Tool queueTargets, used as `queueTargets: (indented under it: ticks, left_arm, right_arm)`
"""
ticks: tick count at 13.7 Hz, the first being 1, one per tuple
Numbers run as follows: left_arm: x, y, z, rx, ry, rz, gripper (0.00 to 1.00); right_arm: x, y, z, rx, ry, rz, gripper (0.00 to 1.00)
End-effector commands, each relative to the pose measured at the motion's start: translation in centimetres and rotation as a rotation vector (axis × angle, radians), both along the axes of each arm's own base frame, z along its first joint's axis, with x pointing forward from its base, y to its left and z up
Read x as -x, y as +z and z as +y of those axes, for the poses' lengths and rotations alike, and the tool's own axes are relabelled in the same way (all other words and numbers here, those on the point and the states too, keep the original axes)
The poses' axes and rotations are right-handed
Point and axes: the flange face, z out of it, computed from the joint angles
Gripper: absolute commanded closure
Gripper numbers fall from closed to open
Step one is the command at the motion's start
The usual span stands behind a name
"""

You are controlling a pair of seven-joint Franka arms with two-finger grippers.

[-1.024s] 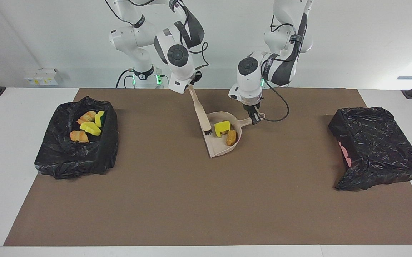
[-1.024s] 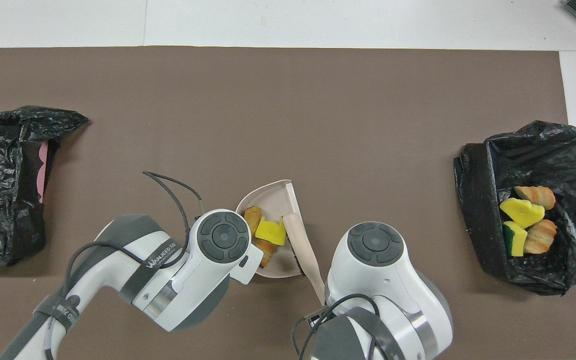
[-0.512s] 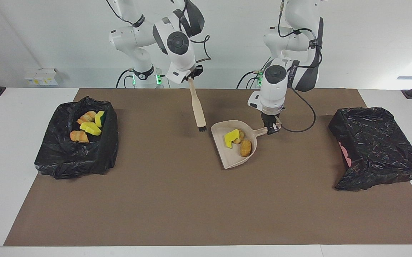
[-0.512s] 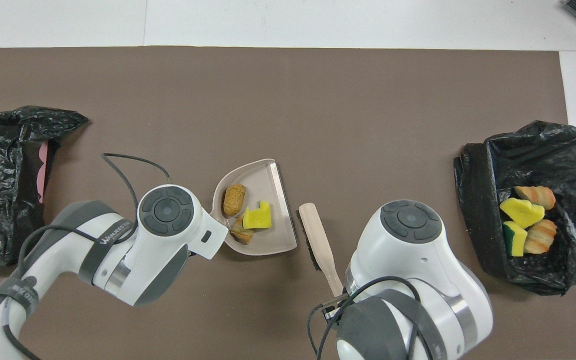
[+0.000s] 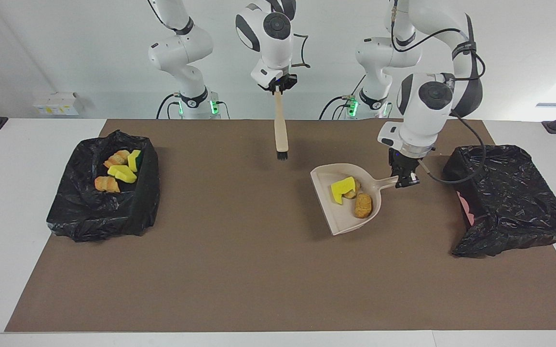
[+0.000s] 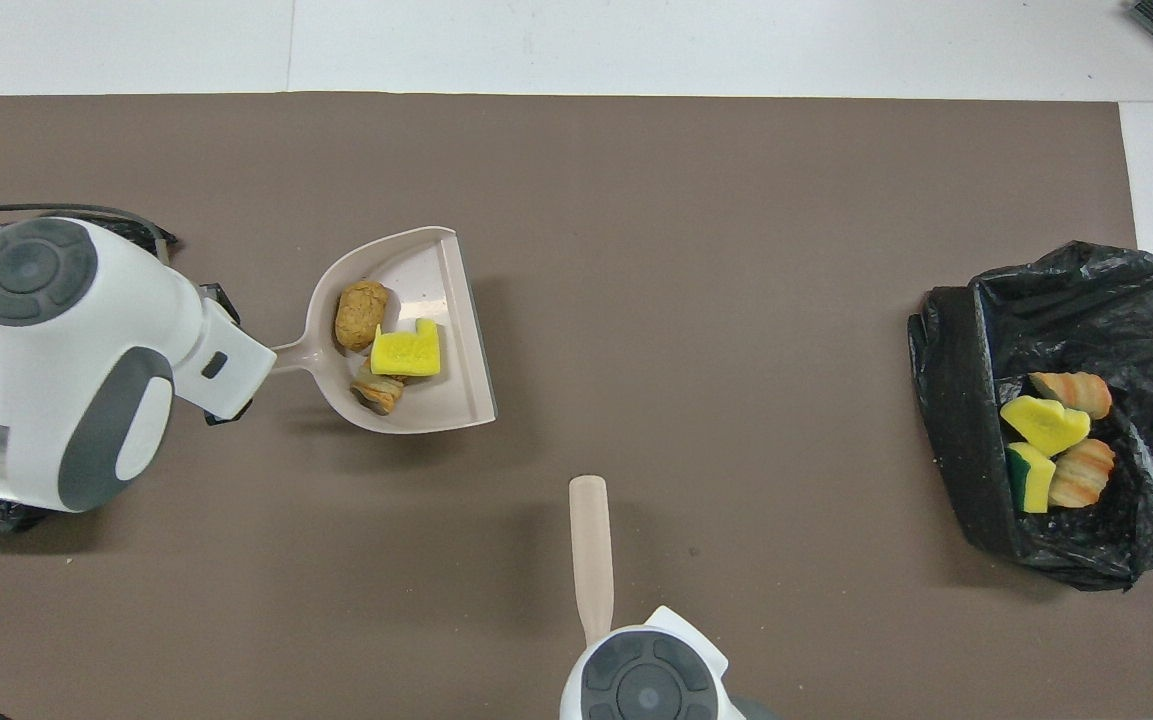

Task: Sweep and dump trash in bin
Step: 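Carry the loaded dustpan with the left gripper over the nearby trash bag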

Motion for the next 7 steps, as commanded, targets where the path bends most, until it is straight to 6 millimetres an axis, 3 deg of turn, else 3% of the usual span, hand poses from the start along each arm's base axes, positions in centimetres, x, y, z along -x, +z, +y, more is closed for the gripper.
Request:
queueTargets:
  ticks: [1, 7]
  left_arm:
    - [-1.8, 3.4, 4.8, 0.016, -0.003, 0.017, 1.00]
    - [-4.0, 7.8, 18.2, 0.013, -0.096, 0.018, 1.00]
  right_arm:
    - [1.3, -2.3, 0.6, -0.018, -0.039, -0.005, 1.00]
    - [3.5, -9.3, 4.7, 0.002, -0.078, -0.026, 1.00]
